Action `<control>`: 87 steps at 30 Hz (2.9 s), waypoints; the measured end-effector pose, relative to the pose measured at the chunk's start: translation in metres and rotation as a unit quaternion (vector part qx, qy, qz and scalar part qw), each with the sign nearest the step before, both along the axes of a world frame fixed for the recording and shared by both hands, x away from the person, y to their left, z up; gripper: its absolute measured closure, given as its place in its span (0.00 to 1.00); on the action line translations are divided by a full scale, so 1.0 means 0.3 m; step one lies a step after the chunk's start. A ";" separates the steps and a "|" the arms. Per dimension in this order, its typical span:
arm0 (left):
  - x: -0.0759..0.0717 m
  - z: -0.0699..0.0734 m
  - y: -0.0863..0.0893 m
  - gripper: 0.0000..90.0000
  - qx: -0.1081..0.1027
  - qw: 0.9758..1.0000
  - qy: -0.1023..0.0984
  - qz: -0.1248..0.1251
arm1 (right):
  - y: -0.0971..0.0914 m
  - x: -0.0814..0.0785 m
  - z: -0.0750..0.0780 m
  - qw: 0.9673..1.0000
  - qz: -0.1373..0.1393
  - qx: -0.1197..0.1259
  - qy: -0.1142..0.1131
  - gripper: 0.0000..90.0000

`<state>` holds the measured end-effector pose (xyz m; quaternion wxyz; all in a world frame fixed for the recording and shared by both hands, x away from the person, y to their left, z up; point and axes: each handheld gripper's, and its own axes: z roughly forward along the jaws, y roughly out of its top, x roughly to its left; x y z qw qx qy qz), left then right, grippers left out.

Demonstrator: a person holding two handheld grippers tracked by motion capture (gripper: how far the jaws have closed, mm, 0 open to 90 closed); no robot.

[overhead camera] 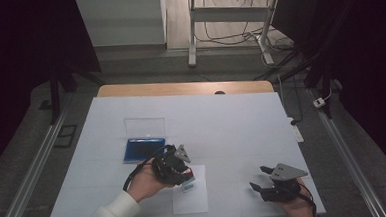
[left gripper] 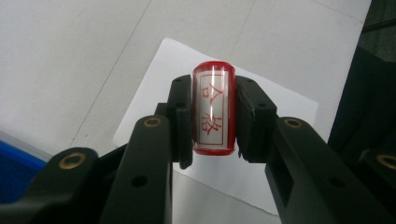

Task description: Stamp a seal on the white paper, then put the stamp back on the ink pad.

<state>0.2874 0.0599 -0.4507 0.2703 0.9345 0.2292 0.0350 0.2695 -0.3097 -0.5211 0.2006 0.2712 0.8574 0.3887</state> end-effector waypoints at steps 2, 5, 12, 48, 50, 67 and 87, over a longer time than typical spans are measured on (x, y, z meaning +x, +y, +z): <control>-0.002 0.003 0.009 0.77 -0.003 1.000 -0.001 0.001 | 0.000 0.000 0.000 1.000 0.000 0.000 0.000 0.33; -0.004 0.008 0.021 0.77 -0.005 1.000 -0.002 0.004 | 0.001 0.000 -0.001 1.000 0.001 -0.002 0.000 0.33; -0.001 0.016 0.054 0.77 -0.012 1.000 -0.004 0.015 | 0.001 0.000 -0.002 1.000 0.000 -0.002 0.001 0.33; 0.104 0.050 0.284 0.77 -0.034 0.992 -0.013 0.122 | -0.004 0.000 0.000 1.000 -0.003 -0.003 -0.002 0.34; 0.111 0.050 0.303 0.78 -0.038 0.991 -0.013 0.130 | -0.005 0.000 0.001 1.000 -0.003 -0.003 -0.003 0.34; 0.198 0.003 0.412 0.78 -0.023 0.978 -0.022 0.208 | -0.008 -0.001 0.002 1.000 -0.004 0.000 -0.002 0.34; 0.252 -0.102 0.417 0.77 0.016 0.974 -0.009 0.225 | -0.015 0.002 -0.001 1.000 -0.006 -0.002 0.000 0.34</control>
